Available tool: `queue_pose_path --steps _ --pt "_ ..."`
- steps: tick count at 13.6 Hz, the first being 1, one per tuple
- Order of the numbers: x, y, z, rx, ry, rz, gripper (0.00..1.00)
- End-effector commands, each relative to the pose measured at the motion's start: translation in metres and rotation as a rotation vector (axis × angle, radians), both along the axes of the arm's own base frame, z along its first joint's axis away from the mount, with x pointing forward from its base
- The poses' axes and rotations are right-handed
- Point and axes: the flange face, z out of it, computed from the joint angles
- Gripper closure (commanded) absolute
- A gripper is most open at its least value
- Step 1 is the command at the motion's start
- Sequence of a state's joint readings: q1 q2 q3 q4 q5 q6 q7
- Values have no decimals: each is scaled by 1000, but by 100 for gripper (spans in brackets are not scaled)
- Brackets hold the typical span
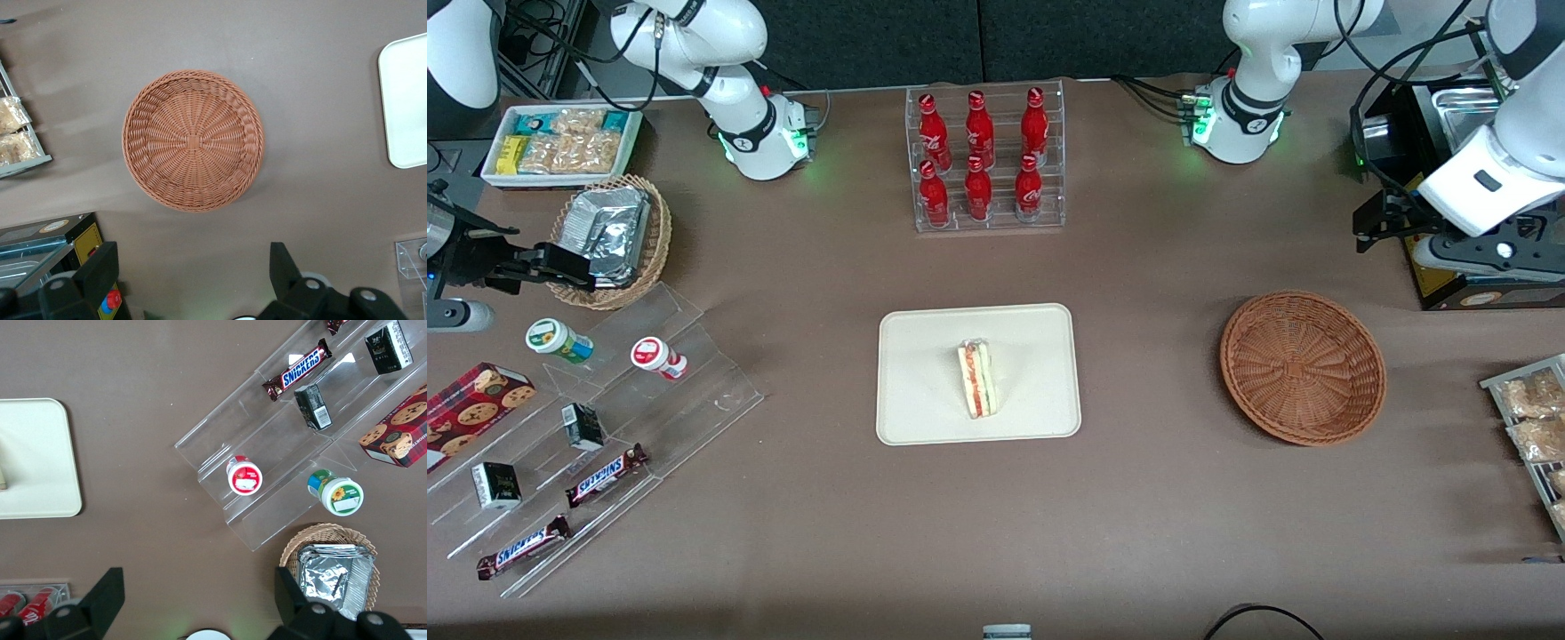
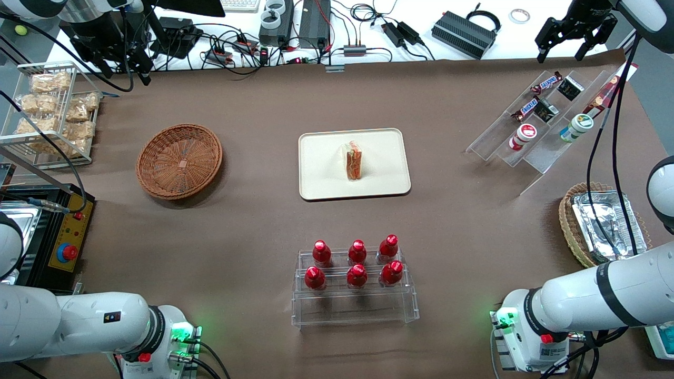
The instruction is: Place sandwich from basket to tray
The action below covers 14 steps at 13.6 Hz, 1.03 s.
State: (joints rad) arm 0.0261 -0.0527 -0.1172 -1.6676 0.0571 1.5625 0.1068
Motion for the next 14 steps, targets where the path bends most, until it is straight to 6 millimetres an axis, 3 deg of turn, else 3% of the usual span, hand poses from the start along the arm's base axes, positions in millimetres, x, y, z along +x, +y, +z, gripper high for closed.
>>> queue_pose_path --steps 1,4,10,14 --pt "3 -2 6 12 6 -8 0" --pt "5 -1 7 11 -8 -7 0" --pt "15 -2 30 1 -56 -5 0" --pt "17 -1 25 3 -45 36 0"
